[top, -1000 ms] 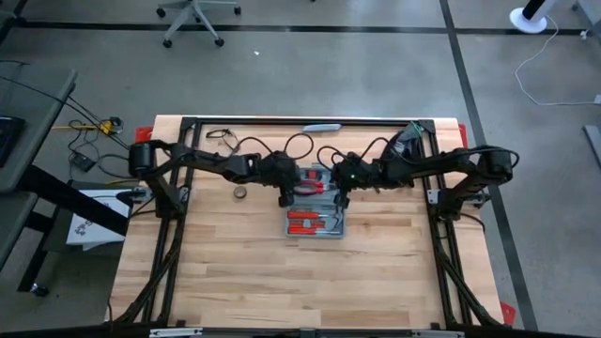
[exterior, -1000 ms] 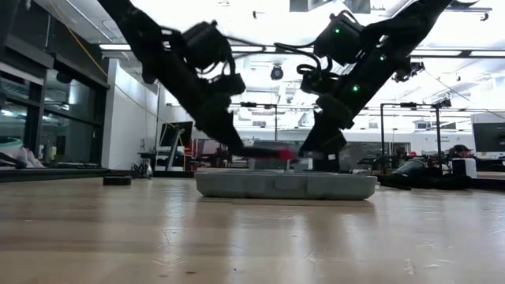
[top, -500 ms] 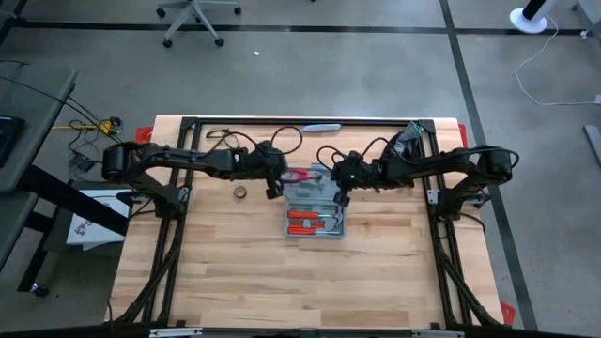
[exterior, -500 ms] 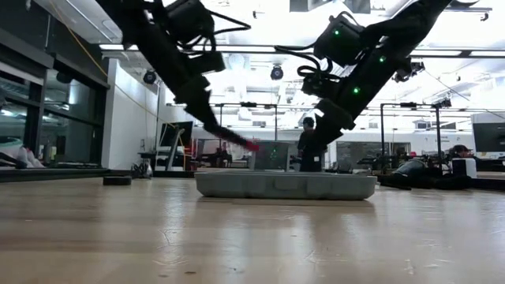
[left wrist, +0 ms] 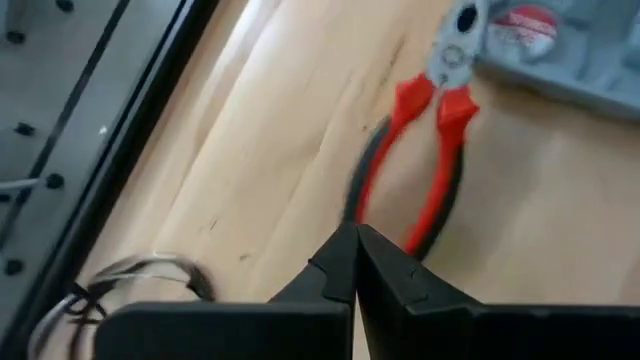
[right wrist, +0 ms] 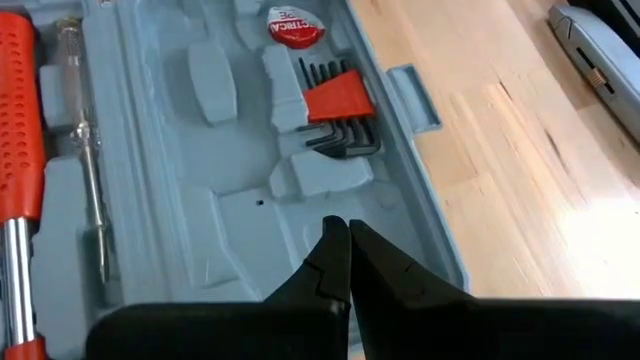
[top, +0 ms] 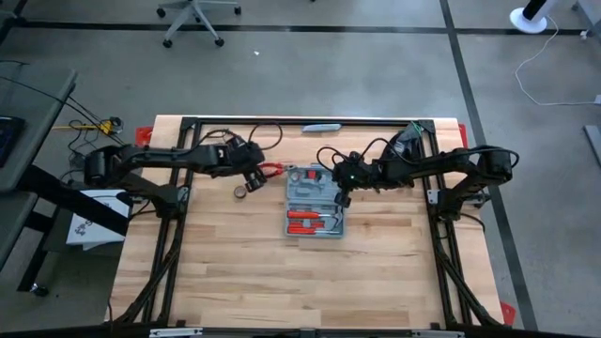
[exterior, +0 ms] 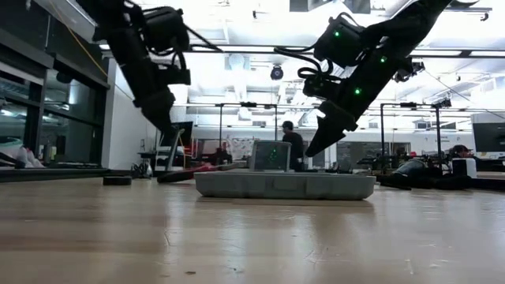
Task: Prefit tool cases
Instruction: Remove the orange pliers from the gray tool case
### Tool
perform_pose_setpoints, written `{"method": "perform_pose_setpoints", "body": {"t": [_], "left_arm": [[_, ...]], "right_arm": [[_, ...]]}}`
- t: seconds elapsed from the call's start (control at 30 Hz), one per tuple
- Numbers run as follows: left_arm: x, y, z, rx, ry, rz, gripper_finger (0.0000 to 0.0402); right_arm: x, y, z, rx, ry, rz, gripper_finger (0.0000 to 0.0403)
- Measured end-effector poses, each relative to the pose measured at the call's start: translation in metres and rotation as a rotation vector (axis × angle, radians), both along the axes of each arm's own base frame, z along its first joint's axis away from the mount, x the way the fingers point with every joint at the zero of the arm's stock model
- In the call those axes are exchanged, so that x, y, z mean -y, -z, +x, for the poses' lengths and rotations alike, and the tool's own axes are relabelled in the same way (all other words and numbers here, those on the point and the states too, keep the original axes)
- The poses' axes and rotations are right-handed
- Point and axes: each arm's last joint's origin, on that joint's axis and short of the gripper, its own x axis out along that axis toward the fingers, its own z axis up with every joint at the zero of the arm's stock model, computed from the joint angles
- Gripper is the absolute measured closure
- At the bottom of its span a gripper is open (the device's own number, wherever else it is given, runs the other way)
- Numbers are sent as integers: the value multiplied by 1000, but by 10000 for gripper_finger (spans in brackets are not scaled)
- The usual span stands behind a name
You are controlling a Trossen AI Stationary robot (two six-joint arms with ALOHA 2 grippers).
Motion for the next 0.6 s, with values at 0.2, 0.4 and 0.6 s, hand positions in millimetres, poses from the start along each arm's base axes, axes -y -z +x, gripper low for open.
{"method": "perform_pose_setpoints", "body": {"t": [0.2,0.4,0.6], "left_arm": [[-1,14,7,236,46,7,400],[2,20,15,397,214,-114,401],[0,45,22,329,228,-217,401]], "right_arm": [[0,-1,1,17,0,-3,403],[0,-3,3,37,0,-6,403],[1,-3,3,46,0,-8,403]]}}
